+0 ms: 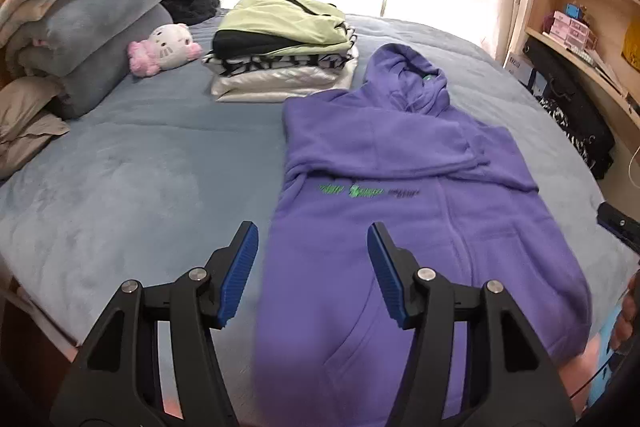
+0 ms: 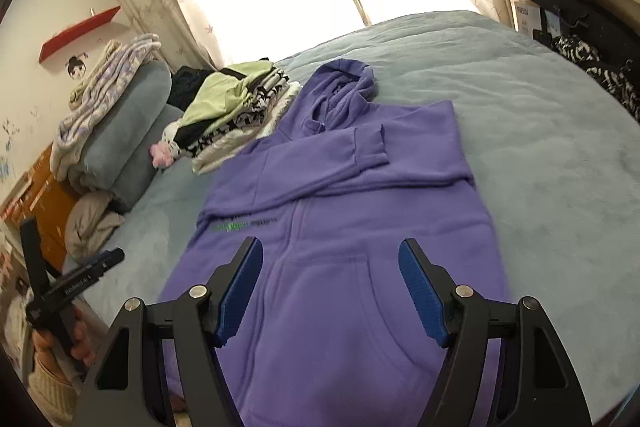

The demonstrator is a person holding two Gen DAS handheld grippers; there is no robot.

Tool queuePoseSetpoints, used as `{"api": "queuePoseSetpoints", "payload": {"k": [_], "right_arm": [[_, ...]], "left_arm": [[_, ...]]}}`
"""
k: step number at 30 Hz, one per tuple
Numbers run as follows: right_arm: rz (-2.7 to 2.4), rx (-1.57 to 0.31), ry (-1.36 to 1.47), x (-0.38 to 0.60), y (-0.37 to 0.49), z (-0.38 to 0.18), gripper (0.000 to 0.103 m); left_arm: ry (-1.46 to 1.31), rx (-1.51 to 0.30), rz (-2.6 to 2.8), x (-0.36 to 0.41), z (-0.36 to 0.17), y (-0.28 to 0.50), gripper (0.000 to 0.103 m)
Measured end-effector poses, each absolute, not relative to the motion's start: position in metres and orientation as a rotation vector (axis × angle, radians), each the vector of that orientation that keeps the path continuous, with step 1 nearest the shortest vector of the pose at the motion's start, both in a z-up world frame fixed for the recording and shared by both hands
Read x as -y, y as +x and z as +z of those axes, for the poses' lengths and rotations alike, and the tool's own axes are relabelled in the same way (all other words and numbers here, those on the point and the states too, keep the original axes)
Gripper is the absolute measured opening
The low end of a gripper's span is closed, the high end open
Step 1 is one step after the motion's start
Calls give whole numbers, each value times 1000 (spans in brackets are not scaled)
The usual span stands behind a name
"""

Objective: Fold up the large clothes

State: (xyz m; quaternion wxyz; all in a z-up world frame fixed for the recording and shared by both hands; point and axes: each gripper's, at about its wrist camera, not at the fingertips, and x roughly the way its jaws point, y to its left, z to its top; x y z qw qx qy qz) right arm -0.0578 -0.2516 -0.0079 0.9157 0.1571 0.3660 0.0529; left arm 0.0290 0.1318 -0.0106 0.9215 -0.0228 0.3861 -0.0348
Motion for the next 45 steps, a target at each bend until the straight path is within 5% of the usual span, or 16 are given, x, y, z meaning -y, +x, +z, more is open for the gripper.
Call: {"api": "queuePoseSetpoints", "payload": {"k": [17,28,32,37,39,45], "right_arm": [[-34,-949,244,316,-164,-68,72],[18,-982,419,368,-185,-127,71],[79,-980,444,368,-179,-142,58],[139,-967,476,365,-174,-154,46],[172,-962,494,363,-173,-154,34],[262,-921,486,351,-174,-139,30]], "left_arm": [[-194,-1044,-158,-213,-108,-49,56],[-378,-1044,-340,-216,-149,-52,62],[-389,-1041,-363,-213,-153,-43,66],[-364,-1035,-392,-199,-157,-32,84],[-341,-1029,-393,-193,-158,-29,85],[-367,-1003,-539,-181,-149,-32,82]]}}
